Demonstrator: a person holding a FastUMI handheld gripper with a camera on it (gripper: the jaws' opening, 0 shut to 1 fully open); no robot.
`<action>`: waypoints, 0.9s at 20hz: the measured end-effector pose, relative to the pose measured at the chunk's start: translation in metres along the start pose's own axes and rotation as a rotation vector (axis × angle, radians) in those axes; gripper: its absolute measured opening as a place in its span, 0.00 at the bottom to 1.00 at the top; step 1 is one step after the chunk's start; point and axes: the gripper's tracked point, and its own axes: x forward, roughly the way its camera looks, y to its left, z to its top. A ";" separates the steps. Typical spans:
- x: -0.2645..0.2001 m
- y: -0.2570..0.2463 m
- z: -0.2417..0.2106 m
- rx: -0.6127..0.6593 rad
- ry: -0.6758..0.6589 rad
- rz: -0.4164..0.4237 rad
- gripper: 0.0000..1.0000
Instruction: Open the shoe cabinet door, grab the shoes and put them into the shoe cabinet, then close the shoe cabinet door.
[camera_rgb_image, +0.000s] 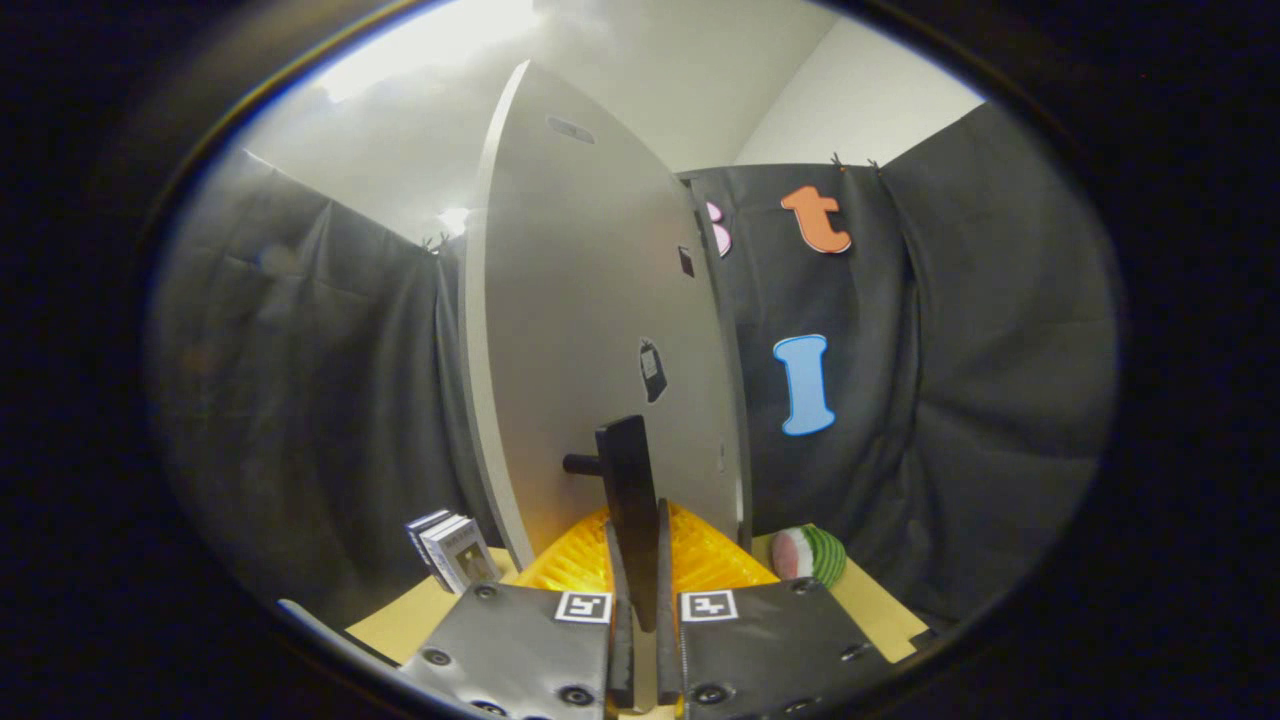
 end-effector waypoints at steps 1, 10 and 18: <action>0.000 -0.005 0.000 0.003 0.000 -0.005 0.11; -0.010 -0.028 -0.002 -0.001 0.024 -0.085 0.08; -0.028 -0.081 0.006 -0.006 0.021 -0.200 0.09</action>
